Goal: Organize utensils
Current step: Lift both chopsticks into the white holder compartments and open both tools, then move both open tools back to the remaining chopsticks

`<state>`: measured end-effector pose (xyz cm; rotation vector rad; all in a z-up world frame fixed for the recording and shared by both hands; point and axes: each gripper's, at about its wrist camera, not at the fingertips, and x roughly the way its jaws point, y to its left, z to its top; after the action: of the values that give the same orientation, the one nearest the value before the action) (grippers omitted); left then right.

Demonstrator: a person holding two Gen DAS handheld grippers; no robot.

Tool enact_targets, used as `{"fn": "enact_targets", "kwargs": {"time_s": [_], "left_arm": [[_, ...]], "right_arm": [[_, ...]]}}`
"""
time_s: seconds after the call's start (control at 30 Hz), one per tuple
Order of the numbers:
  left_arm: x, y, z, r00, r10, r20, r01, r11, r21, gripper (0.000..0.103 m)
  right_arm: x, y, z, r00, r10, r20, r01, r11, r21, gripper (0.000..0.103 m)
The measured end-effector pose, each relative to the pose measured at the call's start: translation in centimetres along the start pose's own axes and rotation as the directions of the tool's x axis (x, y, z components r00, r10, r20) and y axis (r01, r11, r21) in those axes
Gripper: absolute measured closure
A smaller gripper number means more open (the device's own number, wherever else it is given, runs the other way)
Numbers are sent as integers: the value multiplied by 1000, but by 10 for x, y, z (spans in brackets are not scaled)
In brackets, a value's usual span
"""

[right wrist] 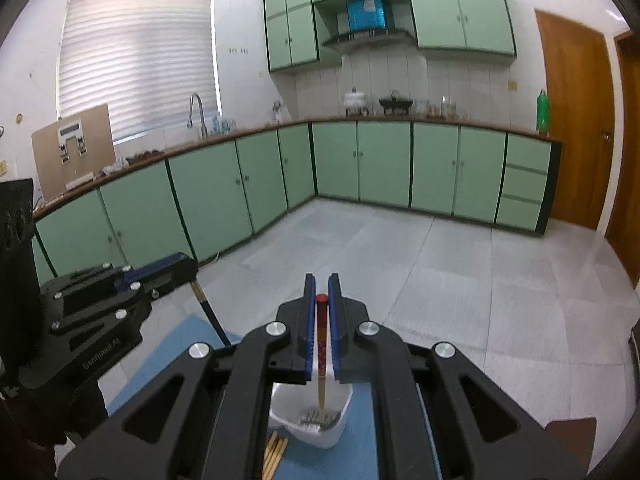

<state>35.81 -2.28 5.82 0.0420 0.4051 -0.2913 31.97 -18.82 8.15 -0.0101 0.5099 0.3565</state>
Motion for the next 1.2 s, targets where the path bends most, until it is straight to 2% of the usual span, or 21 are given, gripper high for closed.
{"fn": "enact_targets", "kwargs": {"time_s": [0.03, 0.23, 0.3, 0.33, 0.43, 0.6, 0.7, 0.8, 0.87, 1.0, 1.2], "left_arm": [[-2, 0, -3, 1000, 1, -6, -1, 1000, 2, 89], [-23, 2, 1, 1000, 0, 10, 0, 1000, -7, 69], [-34, 0, 0, 1000, 2, 20, -2, 1000, -1, 60], [-42, -1, -2, 1000, 6, 25, -6, 1000, 0, 54], [-63, -4, -11, 999, 4, 32, -4, 1000, -13, 42], [-92, -6, -46, 1000, 6, 3, -6, 998, -57, 37], [-101, -8, -77, 999, 19, -41, -22, 997, -68, 32], [-104, -9, -109, 993, 30, -110, -39, 996, -80, 31], [-105, -9, -139, 986, 35, -164, -51, 994, -95, 31], [-101, -9, -174, 967, 50, -250, -78, 992, -103, 31], [-97, -9, -223, 926, 54, -374, -103, 988, -113, 29]], "right_arm": [[0, -1, -3, 1000, -6, -4, 6, 1000, 4, 83], [-26, 0, -8, 999, -25, 41, 24, 999, 21, 68], [-39, -1, -12, 998, -24, 54, 23, 999, 30, 63], [-48, -1, -15, 998, -25, 62, 23, 999, 37, 57], [-69, 1, -31, 997, -32, 74, 29, 999, 44, 48], [-94, 7, -72, 998, -41, 54, 37, 997, 72, 32], [-103, 13, -105, 999, -38, 11, 37, 995, 95, 22], [-106, 20, -140, 998, -51, -43, 55, 992, 113, 19], [-104, 25, -164, 995, -60, -86, 70, 989, 127, 18], [-97, 32, -205, 984, -59, -166, 85, 984, 157, 18], [-85, 48, -247, 963, -57, -262, 101, 982, 157, 18]]}}
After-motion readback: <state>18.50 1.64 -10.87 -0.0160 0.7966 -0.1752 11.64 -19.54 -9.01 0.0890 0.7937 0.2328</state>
